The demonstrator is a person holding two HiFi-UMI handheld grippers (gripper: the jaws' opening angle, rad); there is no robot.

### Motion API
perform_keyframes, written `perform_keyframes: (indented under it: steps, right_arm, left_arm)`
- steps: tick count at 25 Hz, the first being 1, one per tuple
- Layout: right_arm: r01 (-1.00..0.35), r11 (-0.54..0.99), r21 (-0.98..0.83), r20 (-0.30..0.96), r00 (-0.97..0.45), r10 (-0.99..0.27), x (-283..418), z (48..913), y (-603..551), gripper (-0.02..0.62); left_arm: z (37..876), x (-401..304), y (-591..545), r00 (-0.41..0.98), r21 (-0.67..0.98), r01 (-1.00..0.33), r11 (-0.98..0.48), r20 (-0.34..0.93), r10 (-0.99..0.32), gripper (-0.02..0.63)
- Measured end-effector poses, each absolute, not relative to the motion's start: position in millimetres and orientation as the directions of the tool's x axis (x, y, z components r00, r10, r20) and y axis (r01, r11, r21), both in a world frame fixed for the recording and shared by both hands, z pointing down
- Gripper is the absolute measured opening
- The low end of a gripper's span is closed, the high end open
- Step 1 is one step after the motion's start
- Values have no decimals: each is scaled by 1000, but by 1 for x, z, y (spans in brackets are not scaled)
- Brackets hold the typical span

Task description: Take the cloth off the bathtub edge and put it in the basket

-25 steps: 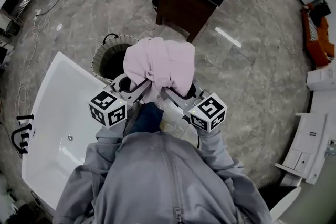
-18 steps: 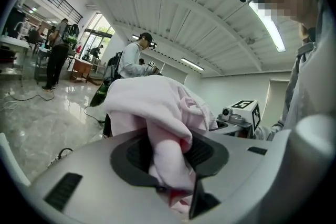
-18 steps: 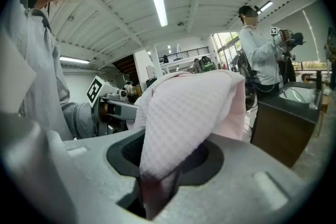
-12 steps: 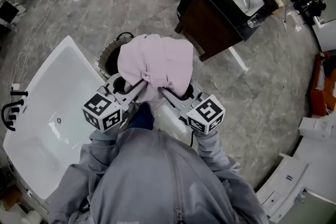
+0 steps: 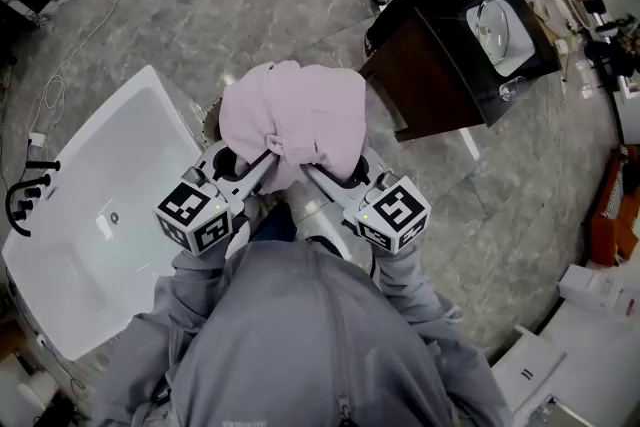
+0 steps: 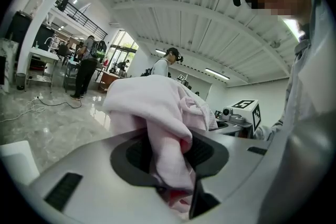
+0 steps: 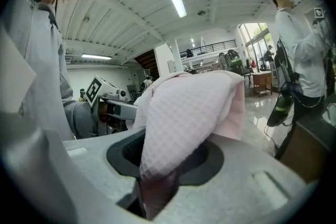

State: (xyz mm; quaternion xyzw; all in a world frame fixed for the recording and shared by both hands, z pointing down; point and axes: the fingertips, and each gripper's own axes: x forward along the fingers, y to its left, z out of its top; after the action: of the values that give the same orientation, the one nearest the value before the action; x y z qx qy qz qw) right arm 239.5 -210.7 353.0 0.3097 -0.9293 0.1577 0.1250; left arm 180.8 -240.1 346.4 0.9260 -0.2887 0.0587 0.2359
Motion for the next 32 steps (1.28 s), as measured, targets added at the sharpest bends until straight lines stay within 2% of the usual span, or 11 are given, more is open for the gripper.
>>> perform_keyframes:
  steps: [21,32]
  right_arm:
    - [-411,867,-282,316,-893,-320,199,369,-268,140]
    - [-349,874,-337,332,-913,-237,199,438,-286,140]
  left_arm:
    - [360,134,-283,699,410,-706,-578,272,-661,144]
    - [428,133,-298,669,448,-728,-519,301,-679,144]
